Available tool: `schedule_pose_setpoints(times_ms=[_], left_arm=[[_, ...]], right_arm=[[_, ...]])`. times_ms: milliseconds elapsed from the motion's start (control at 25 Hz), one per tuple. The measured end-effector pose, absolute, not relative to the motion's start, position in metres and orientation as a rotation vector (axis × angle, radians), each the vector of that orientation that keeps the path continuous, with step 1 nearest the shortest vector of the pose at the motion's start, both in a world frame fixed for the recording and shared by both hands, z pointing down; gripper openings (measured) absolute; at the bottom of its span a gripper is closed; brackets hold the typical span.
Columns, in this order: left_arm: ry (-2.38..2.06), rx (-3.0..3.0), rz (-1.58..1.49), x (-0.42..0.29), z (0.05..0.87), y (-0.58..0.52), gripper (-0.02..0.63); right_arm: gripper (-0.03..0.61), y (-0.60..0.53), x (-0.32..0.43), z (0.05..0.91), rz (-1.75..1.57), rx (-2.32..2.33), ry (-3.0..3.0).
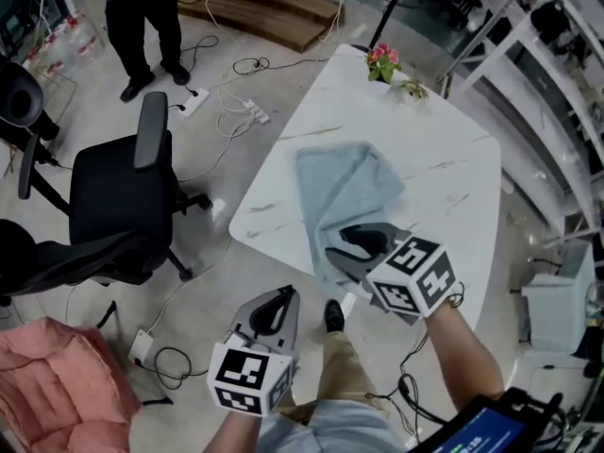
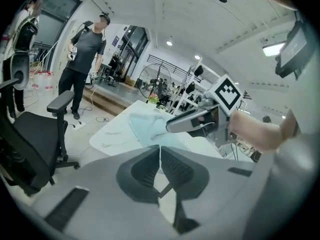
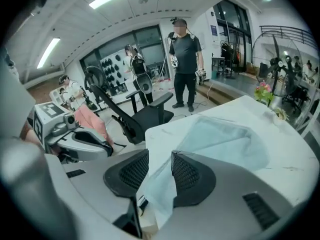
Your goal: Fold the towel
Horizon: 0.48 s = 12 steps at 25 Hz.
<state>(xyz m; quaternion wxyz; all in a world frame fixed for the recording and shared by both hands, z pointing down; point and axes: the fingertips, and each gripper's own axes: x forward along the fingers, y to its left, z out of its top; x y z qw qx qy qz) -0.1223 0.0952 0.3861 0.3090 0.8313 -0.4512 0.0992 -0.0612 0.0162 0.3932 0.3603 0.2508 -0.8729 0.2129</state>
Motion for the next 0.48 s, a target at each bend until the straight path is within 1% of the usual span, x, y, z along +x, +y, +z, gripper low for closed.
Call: schedule_pose_setpoints(times_ms=[80, 160, 280, 360, 440, 480], left_arm=[[-1.183, 2.206, 0.259, -0.118, 0.384, 0.092, 0.011], [-1.164, 2.215, 0.265, -0.112, 0.385, 0.092, 0.011], [-1.130, 2.234, 0.282, -0.100, 0.391, 0.092, 0.011], [-1.117, 2.252, 0.277, -0.092, 0.394, 0.088, 0.011], [-1.101, 2.258, 0.277, -0.083, 0.397, 0.083, 0.011], [-1.094, 2.257, 0.280, -0.079, 0.399, 0.081, 0.011]], right_arm=[[0.124, 0.018, -0.044, 0.392, 0.534, 0.689, -2.240], [0.089, 0.026, -0.030, 0.414, 0.539, 0.703, -2.194], [0.087, 0.047, -0.031, 0.462, 0.570, 0.666, -2.134], [0.073, 0.053, -0.042, 0.487, 0.576, 0.654, -2.128], [0.064, 0.054, -0.051, 0.493, 0.564, 0.624, -2.153], [0.071, 0.055, -0.052, 0.488, 0.564, 0.588, -2.170]])
